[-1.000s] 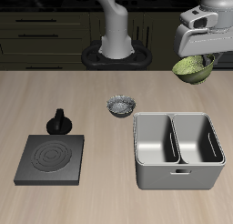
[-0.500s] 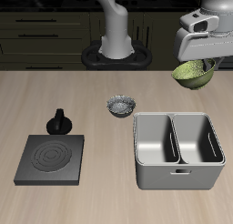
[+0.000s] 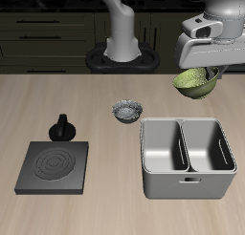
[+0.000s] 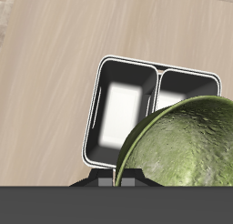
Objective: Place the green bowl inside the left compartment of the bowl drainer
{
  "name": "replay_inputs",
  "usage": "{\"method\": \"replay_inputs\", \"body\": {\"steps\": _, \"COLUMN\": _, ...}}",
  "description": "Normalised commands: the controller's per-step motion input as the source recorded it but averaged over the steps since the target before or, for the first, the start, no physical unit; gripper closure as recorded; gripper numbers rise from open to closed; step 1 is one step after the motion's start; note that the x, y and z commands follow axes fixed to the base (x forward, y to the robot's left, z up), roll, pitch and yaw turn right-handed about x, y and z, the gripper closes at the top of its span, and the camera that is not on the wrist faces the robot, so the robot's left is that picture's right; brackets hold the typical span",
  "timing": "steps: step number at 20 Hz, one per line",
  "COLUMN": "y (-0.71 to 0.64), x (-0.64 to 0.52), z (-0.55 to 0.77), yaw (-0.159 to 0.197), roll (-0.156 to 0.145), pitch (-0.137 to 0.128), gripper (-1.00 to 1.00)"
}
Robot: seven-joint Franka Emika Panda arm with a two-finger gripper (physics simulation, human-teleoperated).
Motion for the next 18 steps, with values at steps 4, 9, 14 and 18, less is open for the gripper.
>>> {"method": "replay_inputs", "body": {"steps": 4, "y": 0.03, "x": 0.01, "z": -0.15, "yaw": -0.001, "roll": 0.022, "pitch": 0.020, "gripper": 1.00}}
{"method": "replay_inputs", "body": {"steps": 9, "y": 0.08, "x": 0.02, "z": -0.33, "yaw": 0.022, "roll": 0.023, "pitch": 0.038, "gripper": 1.00}}
{"method": "replay_inputs", "body": {"steps": 14, "y": 0.16, "x": 0.01, "z": -0.42, "yaw": 0.009, "roll": 0.035, "pitch": 0.050, "gripper": 1.00}}
{"method": "replay_inputs", "body": {"steps": 18, "y": 0.09, "x": 0.01, "z": -0.35, "yaw": 0.013, "roll": 0.019, "pitch": 0.036, "gripper": 1.00}}
